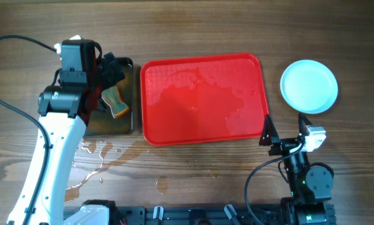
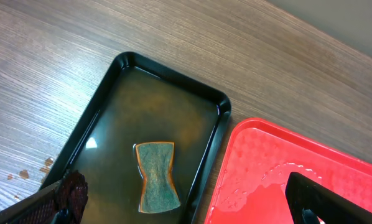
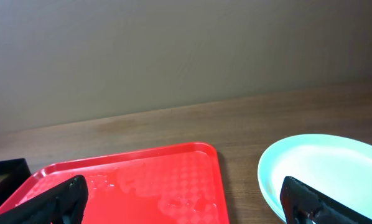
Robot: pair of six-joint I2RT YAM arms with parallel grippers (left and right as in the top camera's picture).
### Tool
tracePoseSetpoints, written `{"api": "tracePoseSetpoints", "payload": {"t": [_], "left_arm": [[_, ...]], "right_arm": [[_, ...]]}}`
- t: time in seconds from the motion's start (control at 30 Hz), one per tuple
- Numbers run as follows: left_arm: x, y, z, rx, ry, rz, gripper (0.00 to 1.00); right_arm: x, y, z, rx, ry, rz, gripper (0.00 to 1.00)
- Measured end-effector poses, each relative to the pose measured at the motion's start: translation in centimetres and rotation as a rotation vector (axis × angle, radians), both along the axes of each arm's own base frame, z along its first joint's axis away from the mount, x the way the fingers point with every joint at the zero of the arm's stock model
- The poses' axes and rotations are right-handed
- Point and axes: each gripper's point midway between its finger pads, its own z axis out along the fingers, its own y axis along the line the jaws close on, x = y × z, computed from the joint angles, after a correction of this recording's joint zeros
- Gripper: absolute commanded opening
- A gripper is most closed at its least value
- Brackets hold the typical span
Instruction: Clean dirty plates on tray and stack at the side
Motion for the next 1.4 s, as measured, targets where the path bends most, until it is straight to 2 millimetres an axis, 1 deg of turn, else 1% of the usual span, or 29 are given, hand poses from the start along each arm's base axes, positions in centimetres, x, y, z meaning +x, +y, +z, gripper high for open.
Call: {"api": "tracePoseSetpoints", "payload": {"t": [0.4,0.5,0.57,0.67,0.73,0.77,0.8,0.83,0.87,0.93,0.97,1.1,1.13,1.17,1.23,1.33,1.4], "left_arm": [[0.0,0.0,0.0,0.000,0.002,0.000,1.00],[-0.4,0.0,-0.1,0.001,0.013,0.000,1.00],[-1.0,0.1,0.6,0.001,0.001,0.000,1.00],[-2.6,0.2,2.8,-0.002,-0.056,0.001,1.00],[-4.0,0.4,5.6,-0.004,-0.166,-0.002,1.00],[-5.2,0.5,7.8,-0.001,-0.263,-0.006,1.00],[-6.1,0.6,9.3,0.001,-0.335,-0.012,1.00],[-7.2,0.7,10.6,0.008,-0.412,-0.017,1.00],[-8.0,0.8,11.0,0.013,-0.457,-0.021,1.00],[-10.2,1.0,10.5,0.030,-0.533,-0.034,1.00],[-11.0,1.0,10.3,0.036,-0.572,-0.038,1.00],[-12.8,1.1,8.4,0.048,-0.699,-0.045,1.00],[-13.0,1.2,7.9,0.049,-0.733,-0.044,1.00],[-13.3,1.2,6.9,0.049,-0.760,-0.043,1.00],[-13.3,1.2,5.9,0.048,-0.828,-0.044,1.00],[-13.1,1.3,3.5,0.055,-0.855,-0.054,1.00],[-12.8,1.0,2.4,0.080,-0.859,-0.093,1.00]], "right_arm": [[0.0,0.0,0.0,0.000,0.000,0.000,1.00],[0.0,0.0,0.0,0.000,0.000,0.000,1.00],[0.0,0.0,0.0,0.000,0.000,0.000,1.00],[0.0,0.0,0.0,0.000,-0.001,0.000,1.00],[0.0,0.0,0.0,0.000,-0.001,0.000,1.00],[0.0,0.0,0.0,0.000,-0.002,0.000,1.00],[0.0,0.0,0.1,0.000,-0.003,0.000,1.00],[0.0,0.0,0.1,0.000,-0.003,0.000,1.00],[0.0,0.0,0.1,0.000,-0.004,0.000,1.00],[0.0,0.0,0.1,0.000,-0.004,0.000,1.00],[0.0,0.0,0.1,0.000,-0.005,0.000,1.00],[0.0,0.0,0.1,0.000,-0.005,0.000,1.00],[0.0,0.0,0.1,0.000,-0.005,0.000,1.00],[0.0,0.0,0.1,0.000,-0.004,0.000,1.00],[0.0,0.0,0.1,0.000,-0.005,0.000,1.00],[0.0,0.0,0.1,0.000,-0.005,0.000,1.00],[0.0,0.0,0.1,0.000,-0.006,0.000,1.00]]}}
